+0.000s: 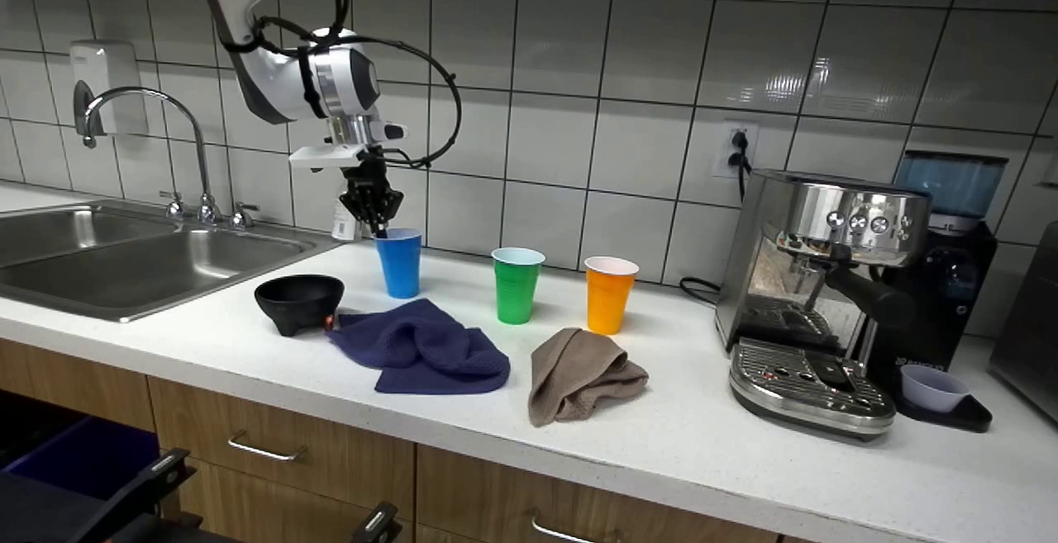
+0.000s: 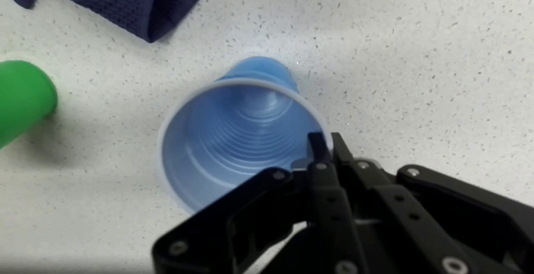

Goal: Stack up the plastic cups

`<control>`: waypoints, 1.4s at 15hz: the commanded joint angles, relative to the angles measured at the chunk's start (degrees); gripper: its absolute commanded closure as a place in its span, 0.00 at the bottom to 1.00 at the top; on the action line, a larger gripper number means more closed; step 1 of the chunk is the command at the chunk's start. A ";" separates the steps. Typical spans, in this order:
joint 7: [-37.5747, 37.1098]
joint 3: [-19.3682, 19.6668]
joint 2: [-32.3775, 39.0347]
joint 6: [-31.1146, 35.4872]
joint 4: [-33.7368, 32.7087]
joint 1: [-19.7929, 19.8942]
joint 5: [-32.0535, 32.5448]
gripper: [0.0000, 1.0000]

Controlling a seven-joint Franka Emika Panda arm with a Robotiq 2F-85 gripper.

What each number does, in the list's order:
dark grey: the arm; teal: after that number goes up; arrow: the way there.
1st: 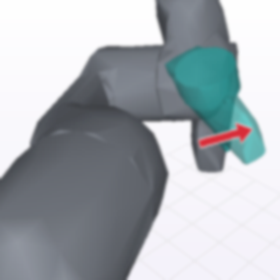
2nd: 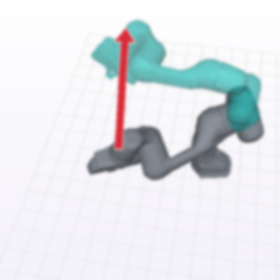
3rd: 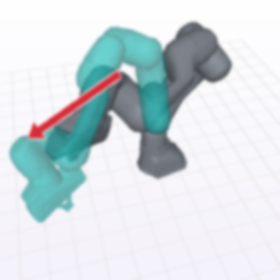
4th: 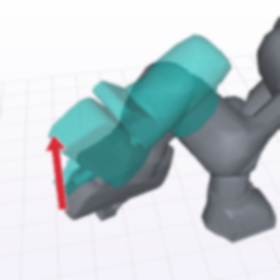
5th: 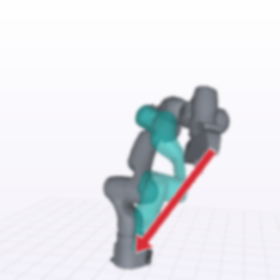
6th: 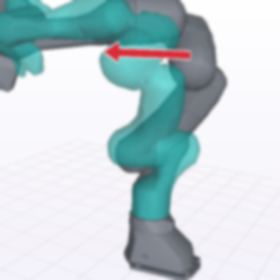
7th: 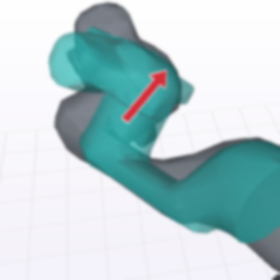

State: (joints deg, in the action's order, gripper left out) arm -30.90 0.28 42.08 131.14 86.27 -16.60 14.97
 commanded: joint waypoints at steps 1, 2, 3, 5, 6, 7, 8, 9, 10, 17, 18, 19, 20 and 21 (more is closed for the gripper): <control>1.71 0.87 0.24 -0.76 -1.27 -0.77 -1.42 0.98; 1.68 0.90 0.02 -0.63 -1.07 -0.79 -1.40 0.98; 1.67 0.88 -0.41 -0.41 -0.73 -0.75 -1.45 0.98; 1.61 0.85 -1.28 0.07 -0.02 -0.67 -1.51 0.98; 1.62 0.81 -1.70 0.33 0.32 -0.60 -1.57 0.99; 1.47 0.91 -2.34 0.73 0.82 -0.63 -1.47 0.99; 1.42 0.92 -3.06 1.23 1.46 -0.60 -1.44 0.99; 1.25 1.01 -3.73 1.65 1.93 -0.69 -1.32 0.99; 1.19 1.02 -4.32 1.93 2.32 -0.71 -1.28 0.99; 0.27 1.24 -9.80 3.56 7.32 -1.25 -0.23 0.99; -0.01 1.37 -10.57 3.79 8.15 -1.41 -0.01 0.99; -0.25 1.50 -11.41 4.18 9.13 -1.56 0.24 0.99; -0.48 1.63 -12.17 4.51 10.02 -1.72 0.53 0.99; -0.62 1.69 -13.04 4.88 11.09 -1.83 0.72 0.99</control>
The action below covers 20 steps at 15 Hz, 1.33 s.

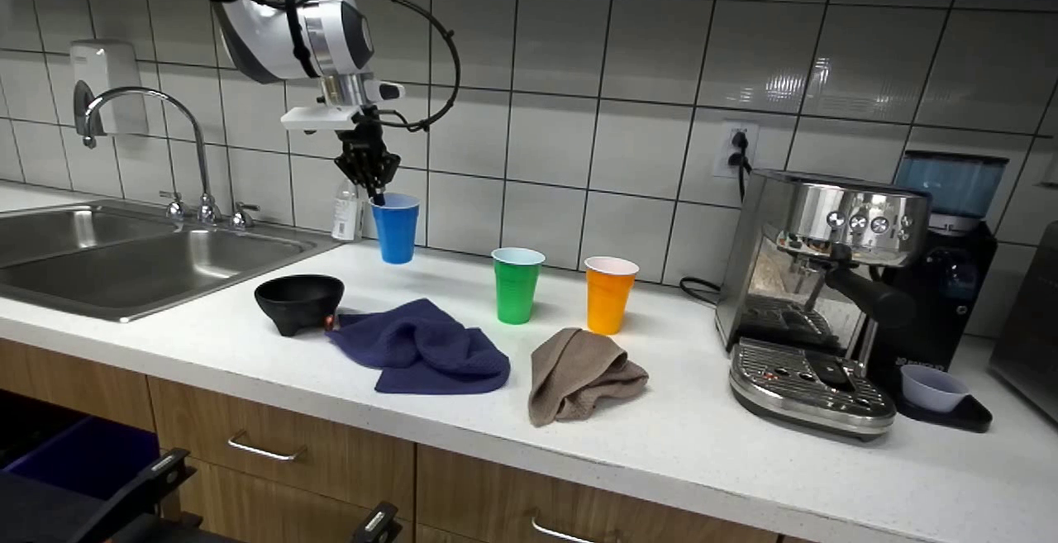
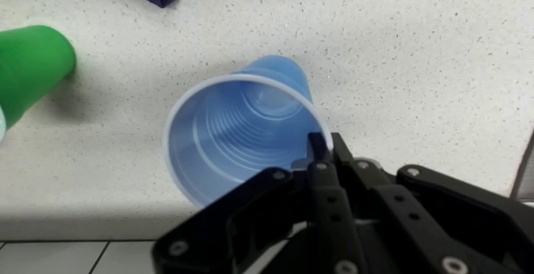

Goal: Stack up the plastic cups

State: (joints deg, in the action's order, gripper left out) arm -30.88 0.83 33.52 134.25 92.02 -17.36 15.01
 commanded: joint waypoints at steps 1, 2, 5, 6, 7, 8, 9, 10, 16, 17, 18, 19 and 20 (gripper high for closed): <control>-0.95 1.35 -5.31 2.08 6.37 -1.26 1.04 0.99; -1.14 1.46 -6.10 2.28 7.31 -1.34 1.24 0.99; -1.76 1.95 -8.47 2.57 10.07 -1.64 2.32 0.99; -1.90 2.02 -9.36 2.69 11.13 -1.62 2.74 0.99; -2.12 2.16 -10.17 2.78 12.12 -1.63 3.22 0.99; -2.36 2.22 -10.98 2.96 13.13 -1.57 3.60 0.99; -2.67 2.28 -11.74 3.01 14.05 -1.53 4.06 0.99; -3.05 2.33 -12.53 3.04 14.98 -1.47 4.65 0.99; -6.66 2.35 -17.51 2.96 20.42 -0.86 8.17 0.99; -7.31 2.23 -18.28 2.79 21.18 -0.66 8.64 0.99; -8.08 2.13 -19.02 2.77 21.99 -0.47 9.20 0.99; -8.67 2.01 -19.80 2.80 22.84 -0.22 9.65 0.99; -9.30 1.87 -20.46 2.73 23.56 0.00 10.08 0.99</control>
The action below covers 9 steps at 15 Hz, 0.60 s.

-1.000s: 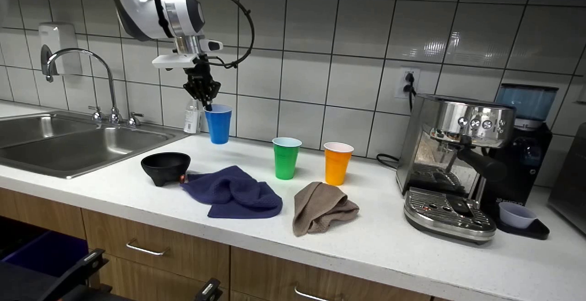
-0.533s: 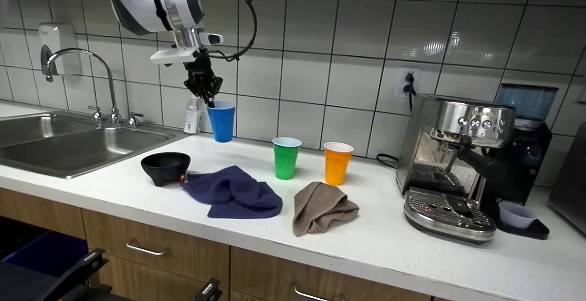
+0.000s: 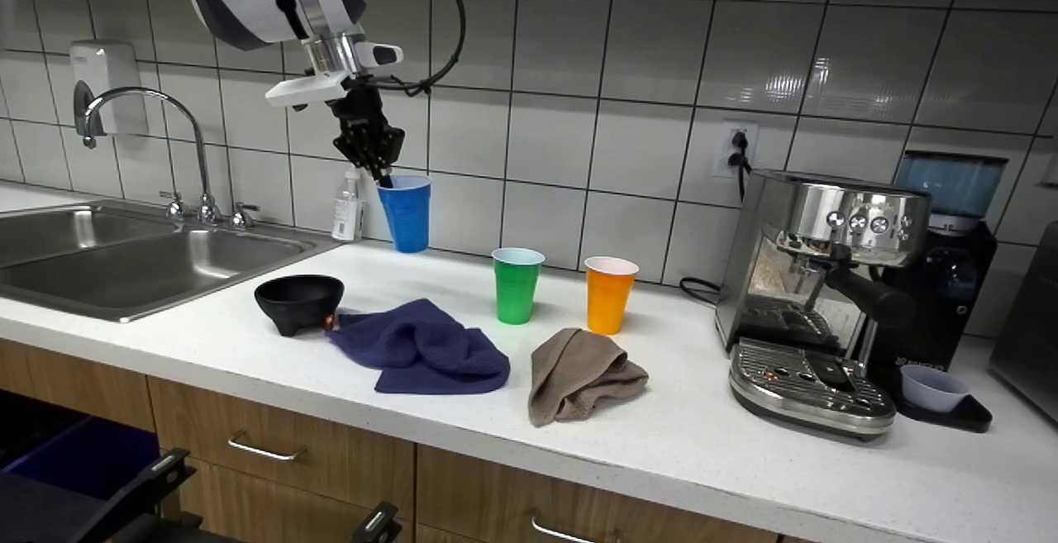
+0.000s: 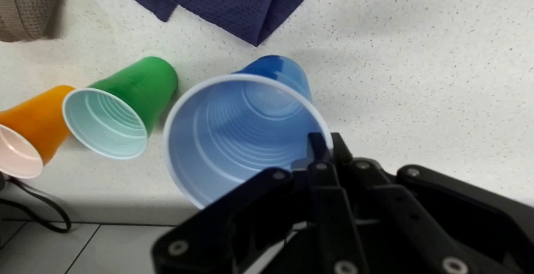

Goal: Stack up the plastic cups

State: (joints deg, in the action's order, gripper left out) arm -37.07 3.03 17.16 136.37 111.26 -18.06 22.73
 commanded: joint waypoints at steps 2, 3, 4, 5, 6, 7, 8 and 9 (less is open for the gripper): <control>-4.10 -0.59 -5.53 0.59 5.97 1.24 2.94 0.99; -9.44 -3.27 -4.41 -6.32 0.02 -2.94 2.68 0.99; -10.78 -3.91 -4.72 -6.84 -0.08 -3.13 2.71 0.99; -7.85 -2.48 -7.24 -0.65 6.48 0.85 3.04 0.99; -9.05 -3.06 -8.16 -0.89 7.03 0.70 3.47 0.99; -9.41 -3.19 -9.09 -0.63 8.32 1.04 3.56 0.99; -9.52 -3.25 -9.72 -0.58 9.32 1.43 3.51 0.99; -9.29 -3.21 -10.30 -0.41 10.34 2.19 3.46 0.99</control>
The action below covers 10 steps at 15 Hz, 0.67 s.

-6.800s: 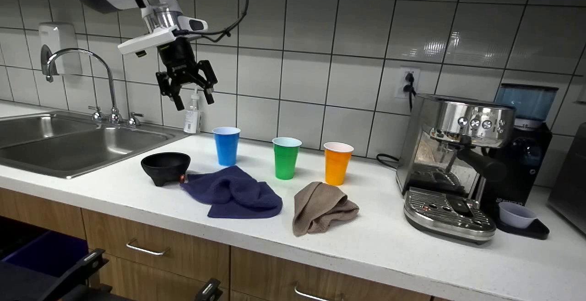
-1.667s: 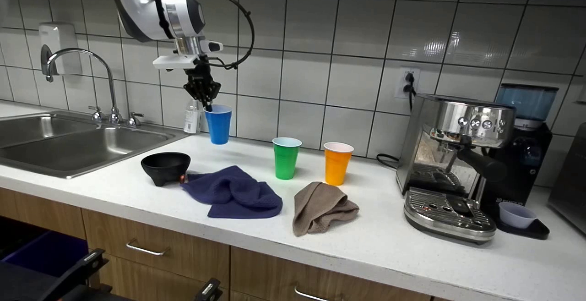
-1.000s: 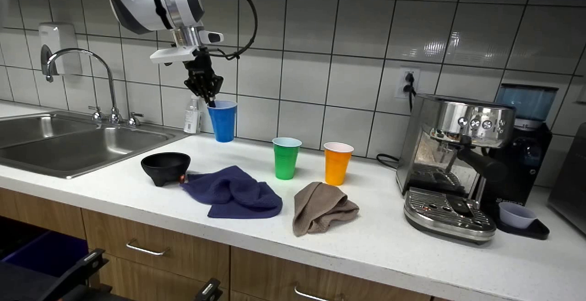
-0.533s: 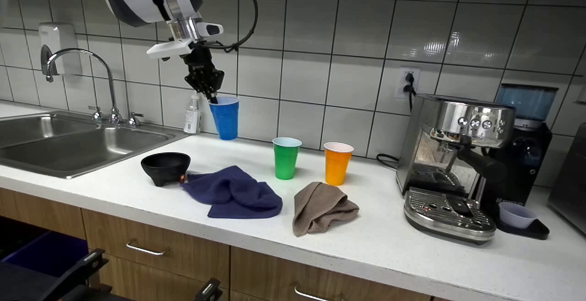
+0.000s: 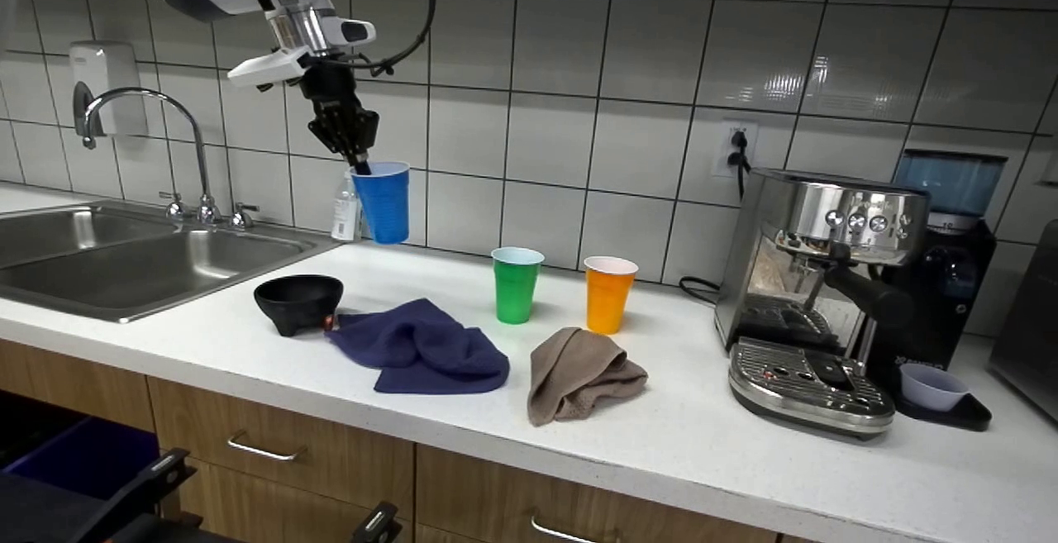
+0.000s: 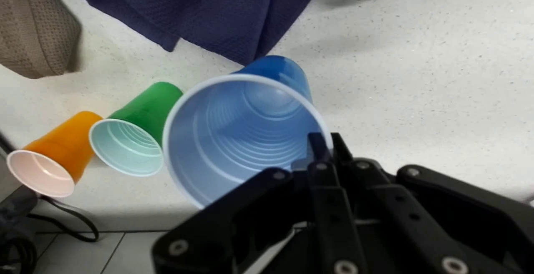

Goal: Stack up the plastic cups

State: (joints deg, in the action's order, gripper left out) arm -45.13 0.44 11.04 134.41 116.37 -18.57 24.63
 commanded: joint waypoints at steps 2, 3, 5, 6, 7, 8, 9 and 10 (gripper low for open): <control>-1.25 -0.61 -5.46 1.71 7.20 4.37 1.56 0.99; -1.30 -0.68 -5.87 1.69 7.83 4.88 1.61 0.99; -1.34 -0.72 -6.77 1.91 9.09 6.18 1.60 0.99; -1.45 -0.75 -7.08 1.85 9.45 6.52 1.75 0.99; -1.64 -0.76 -7.42 1.79 9.78 6.93 1.91 0.99; -1.94 -0.72 -7.87 1.95 10.20 7.36 2.26 0.99; -2.06 -0.75 -8.18 1.91 10.39 7.69 2.43 0.99; -2.31 -0.77 -8.38 1.95 10.53 7.97 2.72 0.99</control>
State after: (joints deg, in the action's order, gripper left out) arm -45.14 0.64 5.51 135.27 124.39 -12.37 25.09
